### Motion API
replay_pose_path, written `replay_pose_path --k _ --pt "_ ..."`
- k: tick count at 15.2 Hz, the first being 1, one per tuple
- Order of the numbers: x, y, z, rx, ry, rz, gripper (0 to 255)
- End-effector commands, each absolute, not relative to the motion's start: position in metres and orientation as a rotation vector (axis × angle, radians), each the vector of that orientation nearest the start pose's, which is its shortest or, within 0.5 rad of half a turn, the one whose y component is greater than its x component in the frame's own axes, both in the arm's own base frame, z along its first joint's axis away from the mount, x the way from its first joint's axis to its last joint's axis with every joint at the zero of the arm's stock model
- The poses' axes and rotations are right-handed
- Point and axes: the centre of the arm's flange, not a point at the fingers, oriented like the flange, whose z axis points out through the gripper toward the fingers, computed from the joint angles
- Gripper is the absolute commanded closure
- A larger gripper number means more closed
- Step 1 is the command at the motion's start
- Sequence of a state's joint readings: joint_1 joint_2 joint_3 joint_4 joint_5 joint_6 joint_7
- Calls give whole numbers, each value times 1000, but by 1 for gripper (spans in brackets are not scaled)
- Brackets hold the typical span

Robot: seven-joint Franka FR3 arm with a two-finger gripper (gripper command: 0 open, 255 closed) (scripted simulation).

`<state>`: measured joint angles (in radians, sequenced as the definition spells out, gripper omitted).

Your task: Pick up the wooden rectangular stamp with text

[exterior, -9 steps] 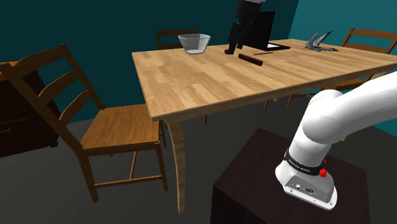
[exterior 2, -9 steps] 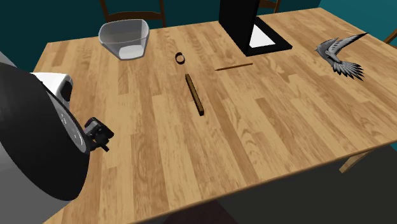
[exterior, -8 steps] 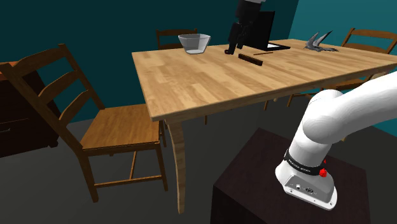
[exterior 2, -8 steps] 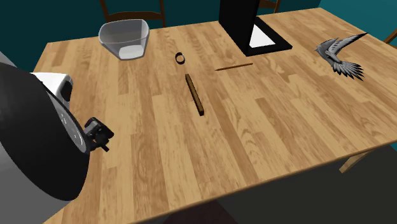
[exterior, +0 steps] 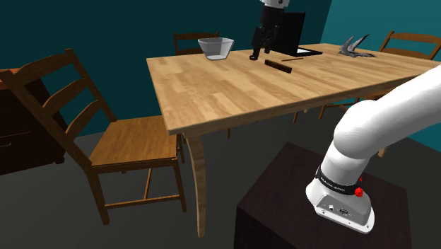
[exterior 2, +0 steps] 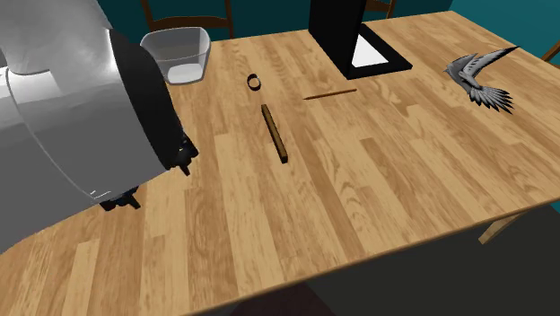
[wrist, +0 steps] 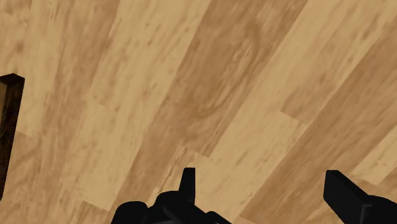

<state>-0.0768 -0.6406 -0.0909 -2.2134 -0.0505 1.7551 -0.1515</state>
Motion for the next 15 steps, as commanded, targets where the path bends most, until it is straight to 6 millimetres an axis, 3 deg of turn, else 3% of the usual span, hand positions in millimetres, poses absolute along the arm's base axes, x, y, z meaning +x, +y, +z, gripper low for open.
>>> replay_pose_path --k 1,8,15 --pt "372 -98 619 -3154 59 -262 0" --pt "405 -183 601 -3149 271 -192 0" --pt "426 -272 581 -3128 481 -120 0"
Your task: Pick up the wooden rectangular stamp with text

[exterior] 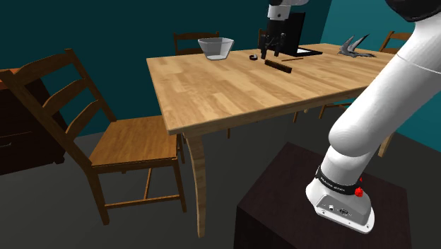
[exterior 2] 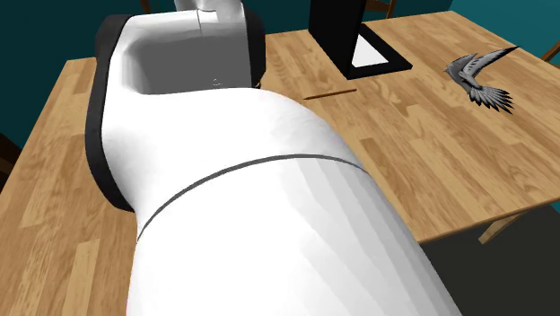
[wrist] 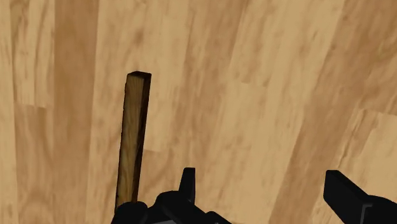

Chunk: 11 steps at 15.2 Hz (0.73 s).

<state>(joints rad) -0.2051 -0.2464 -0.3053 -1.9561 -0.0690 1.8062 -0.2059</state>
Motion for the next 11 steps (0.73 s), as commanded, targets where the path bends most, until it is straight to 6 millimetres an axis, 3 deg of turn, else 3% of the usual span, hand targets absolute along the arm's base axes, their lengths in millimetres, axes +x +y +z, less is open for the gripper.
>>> replay_pose_path --k 1,8,11 --pt "428 -285 578 -3124 511 -110 0" --pt "433 -375 556 -3085 719 -38 0" --pt "433 -382 543 -3081 734 -32 0"
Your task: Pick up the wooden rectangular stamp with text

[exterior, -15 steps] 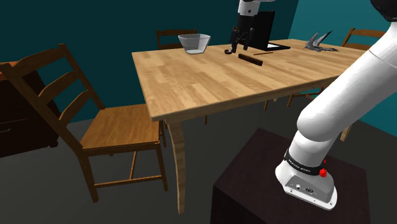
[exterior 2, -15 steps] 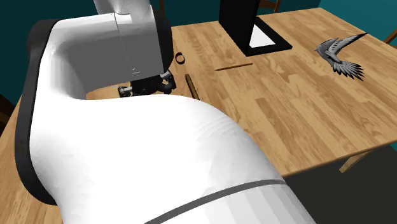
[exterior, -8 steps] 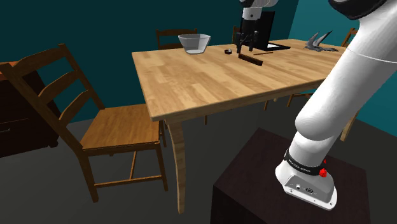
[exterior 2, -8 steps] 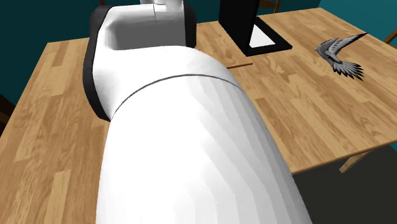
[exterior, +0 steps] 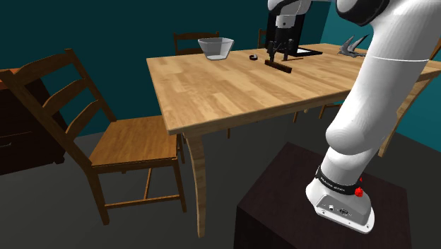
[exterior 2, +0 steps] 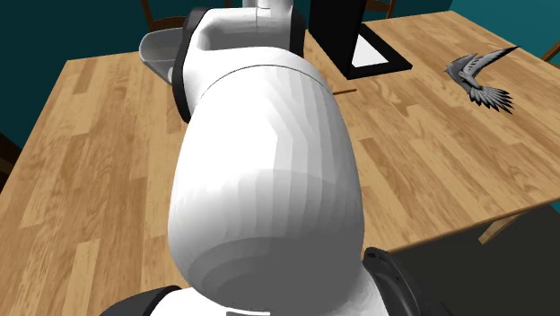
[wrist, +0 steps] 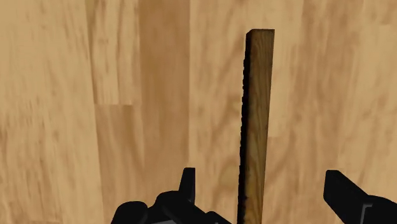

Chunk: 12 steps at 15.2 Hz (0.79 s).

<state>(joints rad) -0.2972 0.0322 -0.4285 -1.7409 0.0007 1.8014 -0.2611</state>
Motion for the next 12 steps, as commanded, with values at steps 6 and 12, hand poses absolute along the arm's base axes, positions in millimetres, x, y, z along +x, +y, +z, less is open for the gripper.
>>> replay_pose_path --k 6,12 --pt "433 -382 514 -3081 734 -32 0" --pt "434 -381 513 -3081 734 -33 255"
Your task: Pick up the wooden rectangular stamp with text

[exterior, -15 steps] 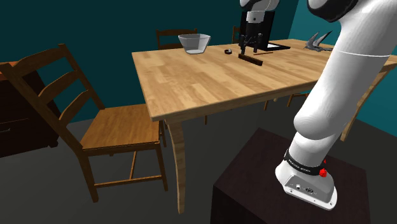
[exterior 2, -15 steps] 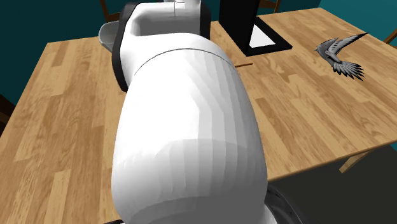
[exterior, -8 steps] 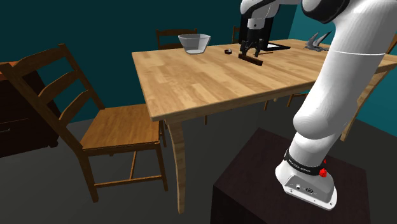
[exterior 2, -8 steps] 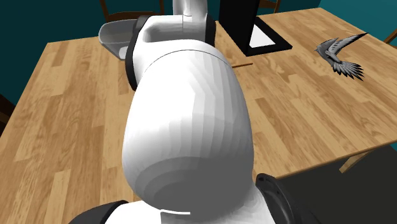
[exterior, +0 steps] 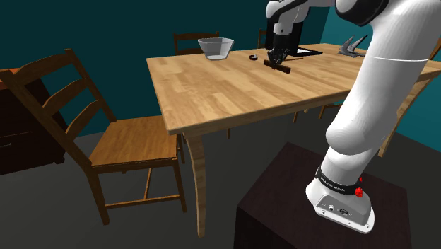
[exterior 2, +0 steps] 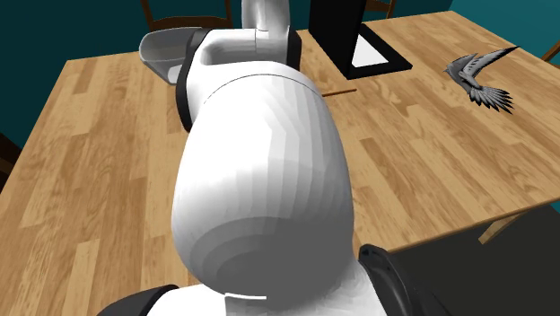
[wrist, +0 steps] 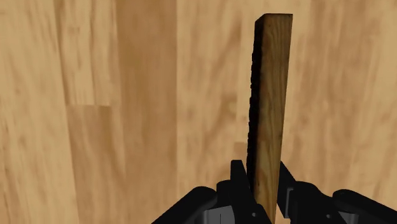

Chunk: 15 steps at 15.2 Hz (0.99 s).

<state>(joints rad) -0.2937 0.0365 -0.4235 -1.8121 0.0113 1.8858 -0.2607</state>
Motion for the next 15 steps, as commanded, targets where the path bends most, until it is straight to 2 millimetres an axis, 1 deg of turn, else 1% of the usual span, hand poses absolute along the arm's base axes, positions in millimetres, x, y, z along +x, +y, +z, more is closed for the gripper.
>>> replay_pose_path --k 1,2,5,15 --pt "433 -381 512 -3081 734 -33 255" --pt "431 -380 513 -3082 733 -33 255" --pt "433 -382 514 -3081 734 -32 255" --pt "433 -382 567 -3081 734 -32 255"
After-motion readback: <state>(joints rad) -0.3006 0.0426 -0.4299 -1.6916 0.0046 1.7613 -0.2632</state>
